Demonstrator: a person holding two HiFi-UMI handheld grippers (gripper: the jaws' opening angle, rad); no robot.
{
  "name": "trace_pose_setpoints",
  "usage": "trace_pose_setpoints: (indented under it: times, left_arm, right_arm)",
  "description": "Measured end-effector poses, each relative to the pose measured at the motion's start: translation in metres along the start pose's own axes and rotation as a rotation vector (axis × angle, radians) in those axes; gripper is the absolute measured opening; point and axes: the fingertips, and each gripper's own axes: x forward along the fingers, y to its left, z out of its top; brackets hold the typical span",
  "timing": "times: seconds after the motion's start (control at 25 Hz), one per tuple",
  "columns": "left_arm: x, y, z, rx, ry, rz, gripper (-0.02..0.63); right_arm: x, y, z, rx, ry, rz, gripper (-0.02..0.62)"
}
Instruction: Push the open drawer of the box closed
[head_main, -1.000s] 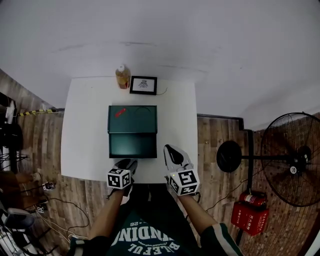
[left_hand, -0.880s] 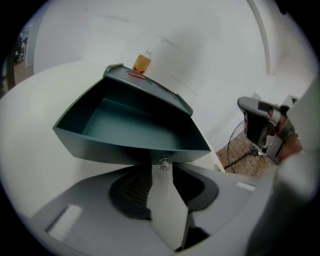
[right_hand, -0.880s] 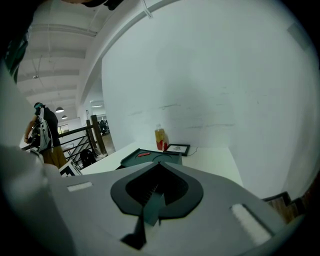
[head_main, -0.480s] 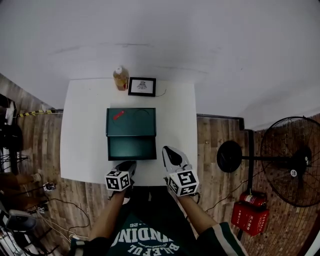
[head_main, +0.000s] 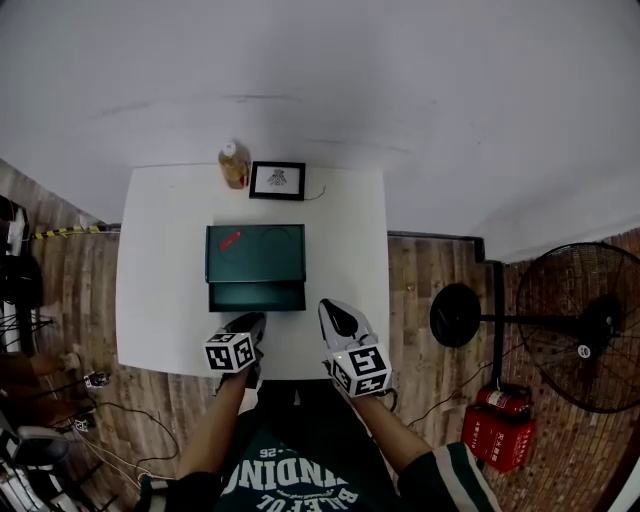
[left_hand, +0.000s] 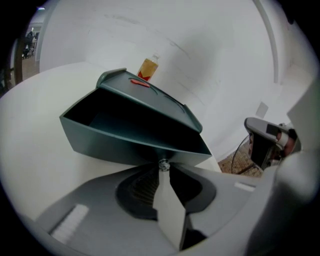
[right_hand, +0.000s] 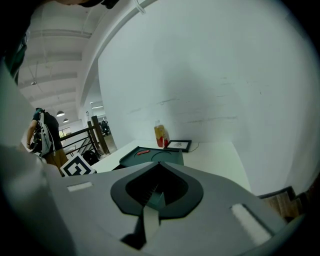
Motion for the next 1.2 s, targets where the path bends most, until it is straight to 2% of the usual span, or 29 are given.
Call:
trace_pose_setpoints:
  times: [0.32, 0.72, 0.88, 1.0, 1.2]
  left_arm:
    - [0.020, 0.008, 0.035, -0.011, -0.002, 0.013, 0.122]
    - [0.032, 0.013, 0.056, -0.043, -0.026, 0.030, 0.123]
    - [0.035, 0.011, 0.058, -0.031, -0.011, 0.011, 0.123]
    - [0.034, 0.008, 0.057, 0.007, 0.011, -0.010, 0.123]
    - [0.015, 0.003, 0.056, 0.050, 0.000, -0.006, 0.123]
  right_arm:
    - [0.004, -0.014, -0.002, 0.010, 0.026, -0.017, 0.002]
    - [0.002, -0.032, 0.002, 0.017, 0.023, -0.042, 0.002]
    - [-0.002, -0.038, 0.003, 0.016, 0.020, -0.052, 0.002]
    - [-0.006, -0.043, 0.005, 0.002, 0.012, -0.077, 0.002]
    - [-0.009, -0.042, 0.012, -0.015, -0.009, -0.085, 0.002]
